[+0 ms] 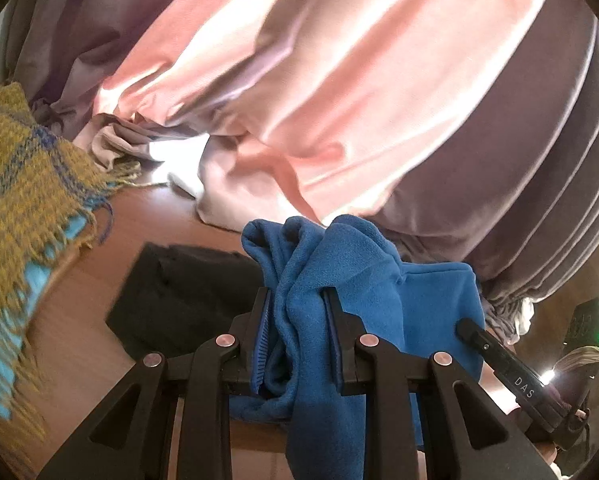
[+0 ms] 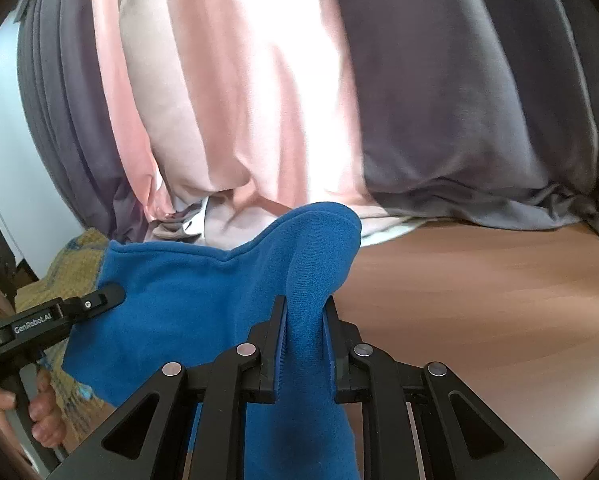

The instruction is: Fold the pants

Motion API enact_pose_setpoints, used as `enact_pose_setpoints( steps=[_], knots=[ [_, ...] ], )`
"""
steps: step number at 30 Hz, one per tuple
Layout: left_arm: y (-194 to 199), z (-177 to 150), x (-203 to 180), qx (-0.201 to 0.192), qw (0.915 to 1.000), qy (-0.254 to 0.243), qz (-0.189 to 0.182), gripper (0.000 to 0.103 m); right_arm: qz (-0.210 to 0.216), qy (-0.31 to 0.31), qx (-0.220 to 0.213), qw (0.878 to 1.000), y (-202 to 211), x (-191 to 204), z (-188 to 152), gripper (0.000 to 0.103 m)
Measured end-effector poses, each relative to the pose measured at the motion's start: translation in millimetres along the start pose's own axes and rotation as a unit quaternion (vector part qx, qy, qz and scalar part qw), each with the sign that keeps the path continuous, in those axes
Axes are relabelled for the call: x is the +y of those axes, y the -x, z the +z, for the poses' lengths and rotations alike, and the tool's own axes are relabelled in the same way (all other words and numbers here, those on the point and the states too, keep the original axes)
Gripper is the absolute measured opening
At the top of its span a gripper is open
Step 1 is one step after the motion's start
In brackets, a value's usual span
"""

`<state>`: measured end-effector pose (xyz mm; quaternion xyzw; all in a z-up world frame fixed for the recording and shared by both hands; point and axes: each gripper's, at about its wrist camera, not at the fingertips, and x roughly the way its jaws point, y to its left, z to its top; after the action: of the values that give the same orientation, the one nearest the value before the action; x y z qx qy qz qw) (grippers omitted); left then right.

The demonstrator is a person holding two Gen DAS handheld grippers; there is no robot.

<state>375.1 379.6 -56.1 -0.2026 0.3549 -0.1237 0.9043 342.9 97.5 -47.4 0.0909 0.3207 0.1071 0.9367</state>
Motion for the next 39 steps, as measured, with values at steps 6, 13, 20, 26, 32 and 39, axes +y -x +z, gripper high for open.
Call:
enact_pose_setpoints(
  steps=[6, 13, 20, 26, 32, 39],
  knots=[
    [-21, 19, 31, 0.013, 0.9999, 0.003, 0.006, 0.025, -0.002, -0.002, 0.019, 1.0, -40, 18, 12, 0.017],
    [-37, 30, 59, 0.033, 0.9993, 0.003, 0.019, 0.023, 0.006, -0.022, 0.065, 0.998, -85, 31, 18, 0.017],
    [-50, 29, 73, 0.043, 0.9981, -0.009, 0.042, 0.012, -0.01, -0.041, 0.092, 0.995, -107, 34, 20, 0.017],
    [-62, 15, 87, 0.047, 0.9974, 0.001, 0.055, 0.022, -0.057, -0.035, 0.124, 0.99, -128, 26, 5, 0.03],
    [-59, 13, 86, 0.041, 0.9956, -0.017, 0.082, 0.038, -0.083, -0.01, 0.126, 0.989, -133, 22, -3, 0.047],
    [-20, 18, 48, -0.012, 0.9804, -0.099, 0.17, 0.044, -0.097, 0.001, 0.088, 0.991, -90, 24, 9, 0.047]
  ],
)
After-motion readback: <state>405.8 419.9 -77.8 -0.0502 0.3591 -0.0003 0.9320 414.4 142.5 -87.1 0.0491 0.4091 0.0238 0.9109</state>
